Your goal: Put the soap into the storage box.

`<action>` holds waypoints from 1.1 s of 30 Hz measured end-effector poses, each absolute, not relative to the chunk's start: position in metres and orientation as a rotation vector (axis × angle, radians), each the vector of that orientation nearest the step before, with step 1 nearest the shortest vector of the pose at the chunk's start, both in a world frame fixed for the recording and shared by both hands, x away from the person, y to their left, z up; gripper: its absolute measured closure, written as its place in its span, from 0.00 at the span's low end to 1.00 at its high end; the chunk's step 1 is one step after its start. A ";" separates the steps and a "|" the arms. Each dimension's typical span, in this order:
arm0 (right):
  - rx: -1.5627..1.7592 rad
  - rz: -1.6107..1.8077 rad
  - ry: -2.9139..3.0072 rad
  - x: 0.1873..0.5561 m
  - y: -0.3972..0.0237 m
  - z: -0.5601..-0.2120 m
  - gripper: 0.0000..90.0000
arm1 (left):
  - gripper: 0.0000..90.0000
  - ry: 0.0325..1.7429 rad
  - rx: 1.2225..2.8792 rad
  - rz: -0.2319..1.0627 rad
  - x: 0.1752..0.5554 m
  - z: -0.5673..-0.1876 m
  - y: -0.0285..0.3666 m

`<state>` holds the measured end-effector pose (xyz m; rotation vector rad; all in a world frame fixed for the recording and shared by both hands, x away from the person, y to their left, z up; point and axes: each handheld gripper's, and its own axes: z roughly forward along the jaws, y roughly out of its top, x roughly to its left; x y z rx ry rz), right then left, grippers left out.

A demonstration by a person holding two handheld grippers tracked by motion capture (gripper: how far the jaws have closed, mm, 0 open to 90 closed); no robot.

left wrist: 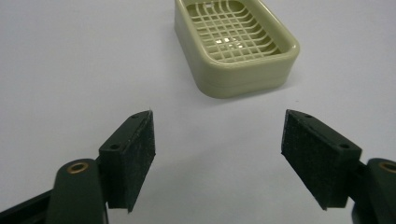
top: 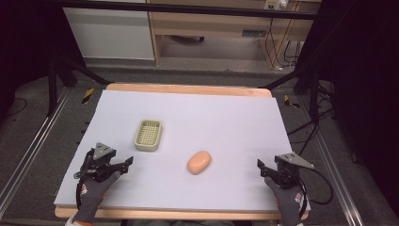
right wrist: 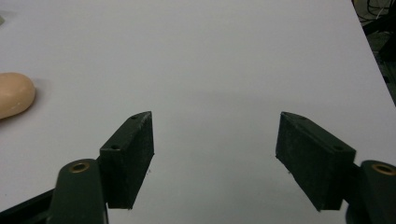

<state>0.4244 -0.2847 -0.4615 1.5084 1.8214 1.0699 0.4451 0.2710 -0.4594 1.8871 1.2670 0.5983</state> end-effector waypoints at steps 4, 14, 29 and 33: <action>1.501 1.069 1.837 0.422 -0.281 -0.461 0.34 | 0.30 1.246 1.887 0.574 0.443 -0.457 0.266; 1.477 1.051 1.884 0.422 -0.274 -0.466 0.37 | 0.32 1.198 1.901 0.545 0.438 -0.453 0.254; 1.464 1.051 1.901 0.422 -0.272 -0.468 0.36 | 0.31 1.149 1.929 0.526 0.434 -0.453 0.240; 1.469 1.053 1.899 0.422 -0.272 -0.468 0.36 | 0.31 1.147 1.935 0.525 0.434 -0.454 0.239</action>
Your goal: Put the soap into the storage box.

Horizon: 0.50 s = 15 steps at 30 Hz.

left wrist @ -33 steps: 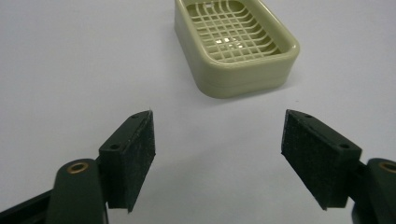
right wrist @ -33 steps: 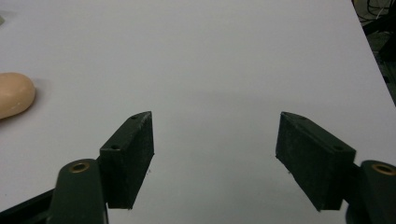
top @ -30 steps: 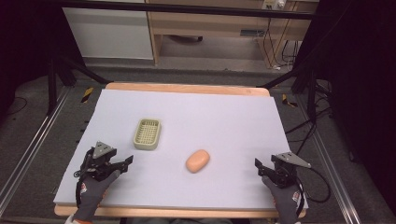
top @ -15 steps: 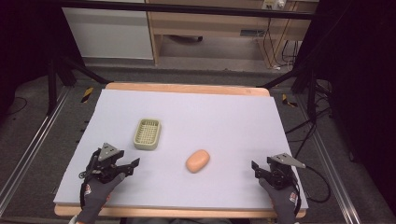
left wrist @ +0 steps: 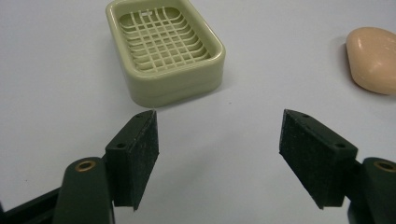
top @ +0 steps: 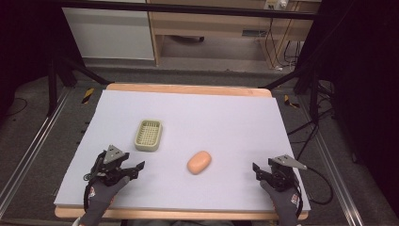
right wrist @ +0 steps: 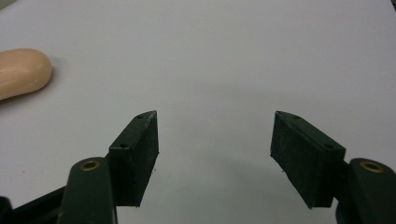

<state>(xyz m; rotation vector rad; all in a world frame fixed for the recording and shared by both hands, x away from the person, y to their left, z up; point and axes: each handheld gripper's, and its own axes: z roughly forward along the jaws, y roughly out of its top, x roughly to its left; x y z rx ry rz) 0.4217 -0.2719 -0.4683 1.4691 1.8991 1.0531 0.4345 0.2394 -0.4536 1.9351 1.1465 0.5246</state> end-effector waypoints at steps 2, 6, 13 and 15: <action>1.464 1.048 1.896 0.422 -0.272 -0.469 0.36 | 0.31 1.145 1.943 0.524 0.435 -0.454 0.239; 1.461 1.051 1.895 0.422 -0.271 -0.469 0.35 | 0.30 1.142 1.940 0.524 0.434 -0.453 0.239; 1.455 1.048 1.892 0.422 -0.271 -0.469 0.35 | 0.29 1.100 1.938 0.516 0.432 -0.444 0.229; 1.458 1.048 1.891 0.422 -0.270 -0.469 0.35 | 0.28 1.087 1.944 0.513 0.432 -0.442 0.226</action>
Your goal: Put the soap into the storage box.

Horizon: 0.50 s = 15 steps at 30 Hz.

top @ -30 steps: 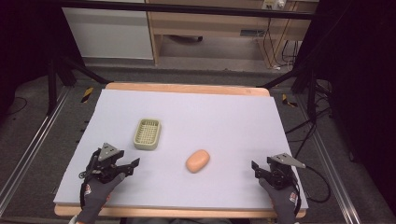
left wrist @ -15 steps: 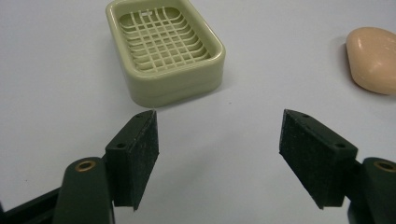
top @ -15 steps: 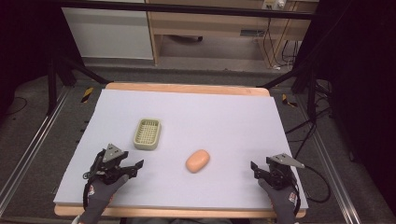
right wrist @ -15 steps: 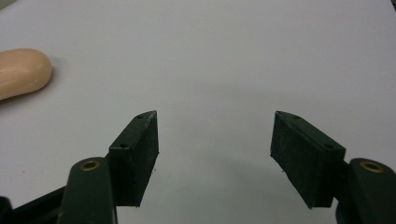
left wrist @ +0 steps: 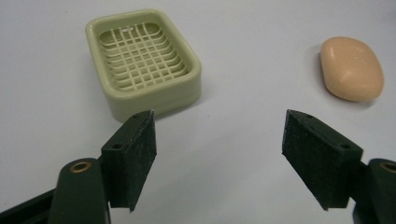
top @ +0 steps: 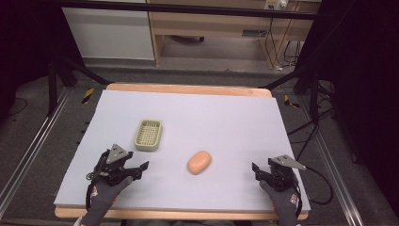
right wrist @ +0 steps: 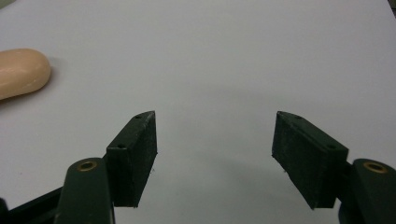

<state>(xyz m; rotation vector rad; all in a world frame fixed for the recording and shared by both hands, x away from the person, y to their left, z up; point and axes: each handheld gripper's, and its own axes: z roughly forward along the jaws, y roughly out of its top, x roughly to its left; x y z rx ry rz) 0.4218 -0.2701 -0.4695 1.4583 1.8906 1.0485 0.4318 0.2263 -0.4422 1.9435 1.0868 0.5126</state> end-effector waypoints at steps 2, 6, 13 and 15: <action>1.458 1.049 1.890 0.422 -0.270 -0.470 0.35 | 0.28 1.077 1.950 0.512 0.431 -0.441 0.224; 1.453 1.051 1.887 0.422 -0.270 -0.470 0.35 | 0.27 1.051 1.965 0.503 0.430 -0.438 0.216; 1.450 1.059 1.882 0.422 -0.270 -0.469 0.36 | 0.26 1.019 1.993 0.504 0.431 -0.435 0.206; 1.451 1.057 1.882 0.422 -0.270 -0.469 0.36 | 0.26 1.015 1.993 0.504 0.432 -0.435 0.203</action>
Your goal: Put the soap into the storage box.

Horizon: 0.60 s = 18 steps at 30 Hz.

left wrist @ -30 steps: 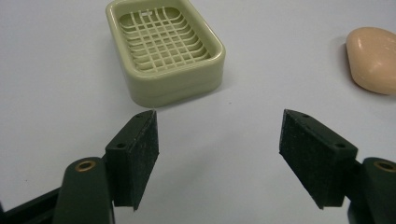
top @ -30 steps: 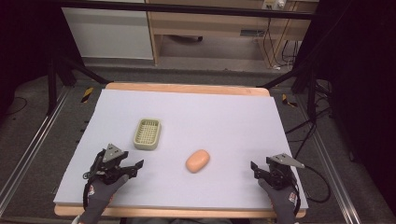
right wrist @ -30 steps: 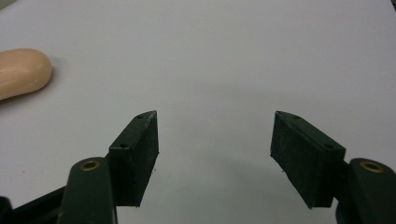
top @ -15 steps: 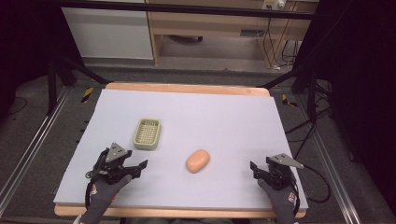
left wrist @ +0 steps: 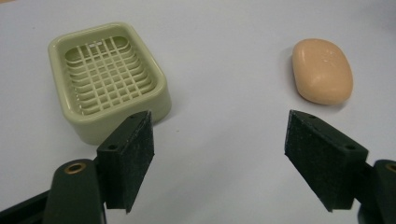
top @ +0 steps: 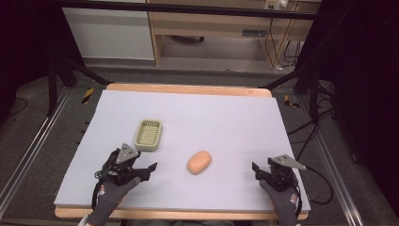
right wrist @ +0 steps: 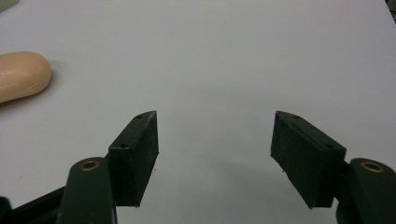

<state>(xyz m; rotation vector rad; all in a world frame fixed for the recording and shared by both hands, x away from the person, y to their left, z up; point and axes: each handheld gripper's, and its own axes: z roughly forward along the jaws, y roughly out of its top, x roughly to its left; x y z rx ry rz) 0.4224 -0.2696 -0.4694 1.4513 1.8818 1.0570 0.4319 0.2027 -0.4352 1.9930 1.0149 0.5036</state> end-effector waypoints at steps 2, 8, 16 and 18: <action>1.449 1.057 1.885 0.423 -0.269 -0.469 0.37 | 0.26 1.002 2.007 0.501 0.433 -0.435 0.199; 1.459 1.052 1.892 0.423 -0.268 -0.470 0.38 | 0.26 0.972 2.024 0.499 0.435 -0.431 0.187; 1.455 1.043 1.893 0.423 -0.268 -0.470 0.40 | 0.25 0.935 2.020 0.501 0.441 -0.419 0.173; 1.454 1.042 1.894 0.424 -0.268 -0.470 0.40 | 0.25 0.930 2.018 0.503 0.442 -0.416 0.171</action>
